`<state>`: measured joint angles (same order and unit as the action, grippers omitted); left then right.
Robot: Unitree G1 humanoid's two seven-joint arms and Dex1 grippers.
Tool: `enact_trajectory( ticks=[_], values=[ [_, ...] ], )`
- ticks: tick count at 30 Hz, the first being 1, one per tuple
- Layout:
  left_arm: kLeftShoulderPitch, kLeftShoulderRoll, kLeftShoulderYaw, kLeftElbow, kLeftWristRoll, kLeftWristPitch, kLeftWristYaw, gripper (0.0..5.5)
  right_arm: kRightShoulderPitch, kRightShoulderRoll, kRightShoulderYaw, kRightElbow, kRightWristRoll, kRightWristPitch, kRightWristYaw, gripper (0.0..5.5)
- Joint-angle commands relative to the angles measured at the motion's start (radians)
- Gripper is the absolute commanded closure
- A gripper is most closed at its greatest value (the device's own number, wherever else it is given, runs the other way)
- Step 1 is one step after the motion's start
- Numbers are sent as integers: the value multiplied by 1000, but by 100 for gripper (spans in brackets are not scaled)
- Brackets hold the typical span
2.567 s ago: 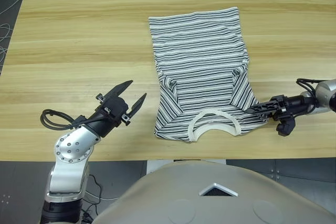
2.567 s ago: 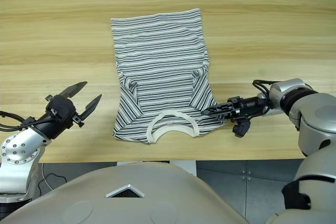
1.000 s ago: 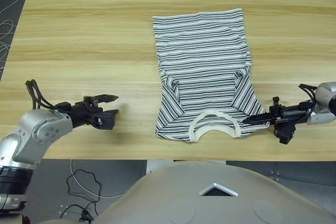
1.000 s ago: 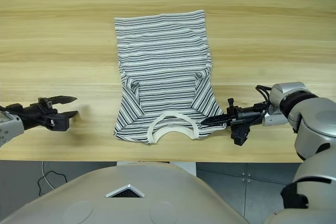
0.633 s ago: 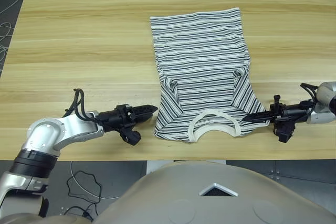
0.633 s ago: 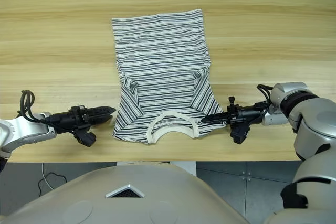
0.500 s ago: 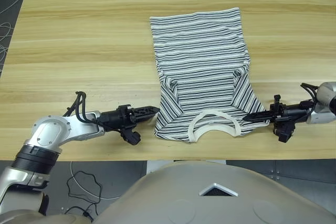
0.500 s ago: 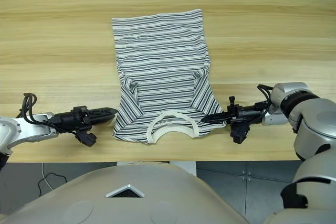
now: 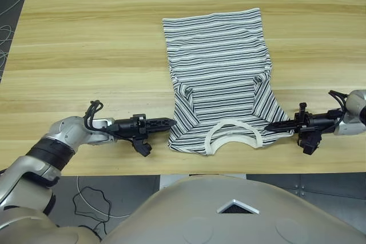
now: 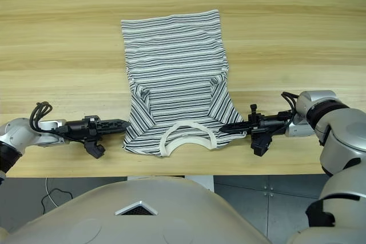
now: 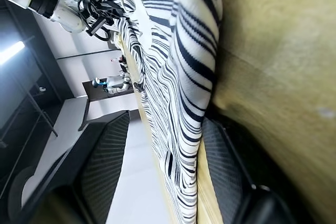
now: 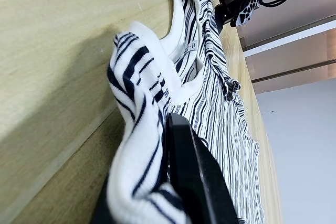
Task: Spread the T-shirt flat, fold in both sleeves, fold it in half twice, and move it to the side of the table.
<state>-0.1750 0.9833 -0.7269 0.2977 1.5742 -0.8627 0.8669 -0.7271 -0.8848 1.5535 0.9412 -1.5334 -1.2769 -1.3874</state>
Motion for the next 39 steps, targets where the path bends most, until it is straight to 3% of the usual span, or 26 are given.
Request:
enact_trajectory(
  ticks=[1, 13, 17, 25, 39],
  values=[
    [-15, -19, -105, 24, 43, -5, -24, 298, 55, 60, 7, 15, -56, 130, 80, 539],
    [-145, -62, -167, -94, -158, -173, -386, 298, 61, 60, -17, 15, -55, 131, 80, 539],
    [-135, -67, -169, -85, -184, -176, -435, 298, 62, 63, -24, 13, -56, 129, 84, 539],
    [-127, -78, -174, -55, -185, -160, -432, 419, 65, 63, -38, 6, -59, 124, 91, 540],
    [-109, -78, -187, -48, -175, -152, -400, 539, 61, 67, -38, 7, -71, 126, 84, 540]
  ],
)
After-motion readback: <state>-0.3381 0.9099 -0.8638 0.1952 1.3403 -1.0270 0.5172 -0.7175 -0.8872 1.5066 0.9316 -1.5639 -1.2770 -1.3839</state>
